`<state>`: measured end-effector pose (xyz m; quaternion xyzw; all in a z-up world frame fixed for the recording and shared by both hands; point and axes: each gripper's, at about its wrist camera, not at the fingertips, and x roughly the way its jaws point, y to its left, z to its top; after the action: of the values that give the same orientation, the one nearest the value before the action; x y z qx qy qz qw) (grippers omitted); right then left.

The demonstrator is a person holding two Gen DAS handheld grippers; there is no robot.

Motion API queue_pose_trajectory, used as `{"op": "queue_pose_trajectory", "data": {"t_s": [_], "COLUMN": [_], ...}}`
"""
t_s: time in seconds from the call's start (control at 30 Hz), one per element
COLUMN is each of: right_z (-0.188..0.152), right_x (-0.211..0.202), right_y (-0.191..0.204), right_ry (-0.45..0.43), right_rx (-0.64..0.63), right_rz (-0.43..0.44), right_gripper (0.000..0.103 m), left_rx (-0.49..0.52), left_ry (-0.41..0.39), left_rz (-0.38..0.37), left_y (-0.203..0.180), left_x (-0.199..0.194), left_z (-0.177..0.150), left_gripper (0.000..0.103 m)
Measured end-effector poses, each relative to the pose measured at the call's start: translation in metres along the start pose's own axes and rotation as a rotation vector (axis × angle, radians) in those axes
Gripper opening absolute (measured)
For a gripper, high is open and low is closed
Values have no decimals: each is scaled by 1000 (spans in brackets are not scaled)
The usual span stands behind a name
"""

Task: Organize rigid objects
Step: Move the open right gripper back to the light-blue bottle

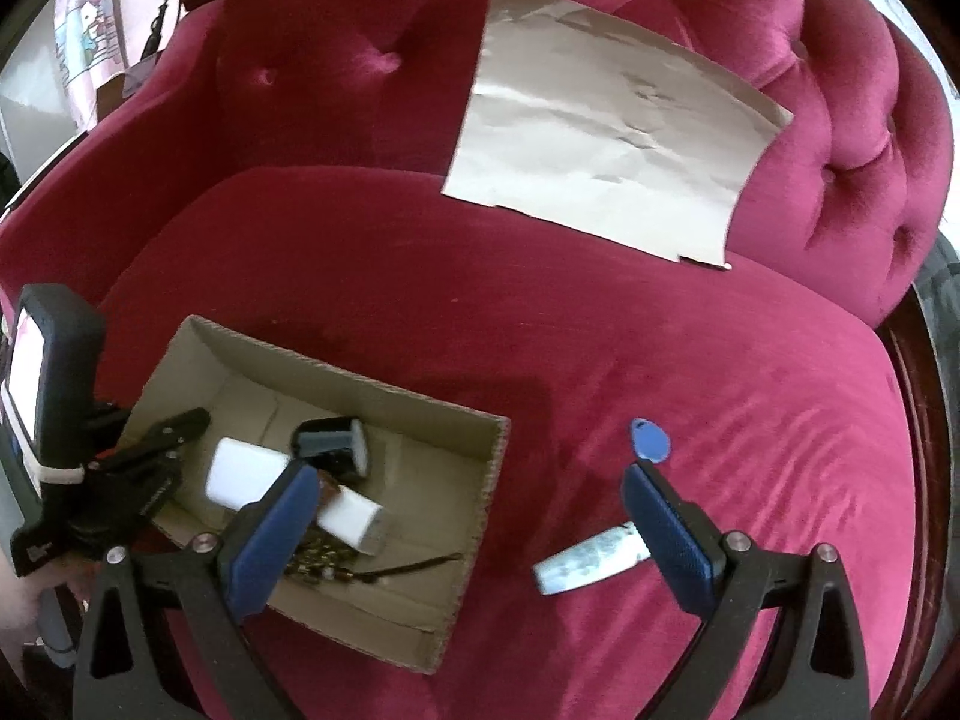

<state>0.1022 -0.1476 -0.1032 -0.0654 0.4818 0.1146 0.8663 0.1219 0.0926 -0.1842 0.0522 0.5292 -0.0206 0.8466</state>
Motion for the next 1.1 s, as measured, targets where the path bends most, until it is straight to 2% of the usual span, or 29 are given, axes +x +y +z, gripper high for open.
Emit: {"op": "queue_pose_trajectory", "data": {"t_s": [0.47, 0.73, 1.1], "right_z": [-13, -27, -54], "right_x": [3, 12, 31], "right_y": [-64, -89, -95], "right_ry": [14, 42, 69], "right_rx": [82, 102, 51], "right_rz": [-90, -89, -44], "right_gripper": [103, 103, 103], "left_rx": [2, 2, 3], "left_ry": [0, 0, 0], "left_rz": [2, 3, 5], "left_y": [-1, 0, -1], "left_x": [0, 0, 0], "left_z": [-1, -1, -1], "left_gripper": [4, 4, 4]}}
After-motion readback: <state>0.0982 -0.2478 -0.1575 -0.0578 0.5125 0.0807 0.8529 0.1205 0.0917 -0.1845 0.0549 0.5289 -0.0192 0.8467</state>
